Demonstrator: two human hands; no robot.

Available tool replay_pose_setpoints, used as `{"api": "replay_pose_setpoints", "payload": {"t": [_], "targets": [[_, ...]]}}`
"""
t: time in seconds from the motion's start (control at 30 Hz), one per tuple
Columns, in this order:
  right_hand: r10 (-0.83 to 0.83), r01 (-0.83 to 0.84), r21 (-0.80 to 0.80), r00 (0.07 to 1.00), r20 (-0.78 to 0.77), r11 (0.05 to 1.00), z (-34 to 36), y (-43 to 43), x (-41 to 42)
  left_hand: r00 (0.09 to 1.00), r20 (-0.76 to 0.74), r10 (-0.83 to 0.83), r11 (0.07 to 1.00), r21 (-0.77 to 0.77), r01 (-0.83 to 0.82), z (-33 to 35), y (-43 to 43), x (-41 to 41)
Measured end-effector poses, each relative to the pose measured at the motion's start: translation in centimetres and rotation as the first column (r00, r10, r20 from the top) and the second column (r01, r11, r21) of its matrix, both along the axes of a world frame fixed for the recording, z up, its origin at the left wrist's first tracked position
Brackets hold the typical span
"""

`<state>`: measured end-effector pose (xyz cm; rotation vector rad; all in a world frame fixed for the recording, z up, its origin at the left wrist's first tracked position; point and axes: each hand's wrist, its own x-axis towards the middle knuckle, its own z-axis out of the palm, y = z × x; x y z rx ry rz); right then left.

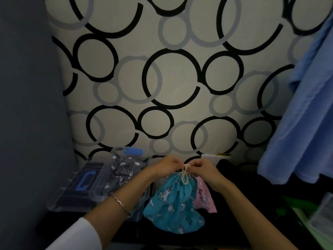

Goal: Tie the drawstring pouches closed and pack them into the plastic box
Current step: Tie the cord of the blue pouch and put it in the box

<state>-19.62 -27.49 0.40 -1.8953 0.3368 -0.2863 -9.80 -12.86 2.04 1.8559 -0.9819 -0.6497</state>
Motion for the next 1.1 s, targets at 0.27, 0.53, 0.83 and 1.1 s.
{"api": "replay_pose_setpoints", "payload": {"t": [0.27,0.53,0.83,1.1], "targets": [[-0.093,0.123,-0.15,0.977,0.193,0.981,-0.7,0.8,0.4,0.93,-0.36,0.077,0.996,-0.015,-0.089,-0.5,0.2,0.4],[-0.117,0.165,-0.187,0.963,0.242,0.968,-1.0,0.9,0.0,0.889,-0.441,0.124,0.991,0.001,-0.137,-0.3,-0.2,0.2],[-0.099,0.095,0.037,0.983,0.155,0.995,-0.7,0.7,-0.7,0.919,-0.386,0.085,0.995,-0.018,-0.1,-0.8,0.4,0.2],[-0.011,0.006,0.07,0.998,0.069,0.998,-0.6,-1.4,-1.8,0.978,-0.171,0.122,0.992,-0.004,-0.125,-1.2,2.2,2.5]]}}
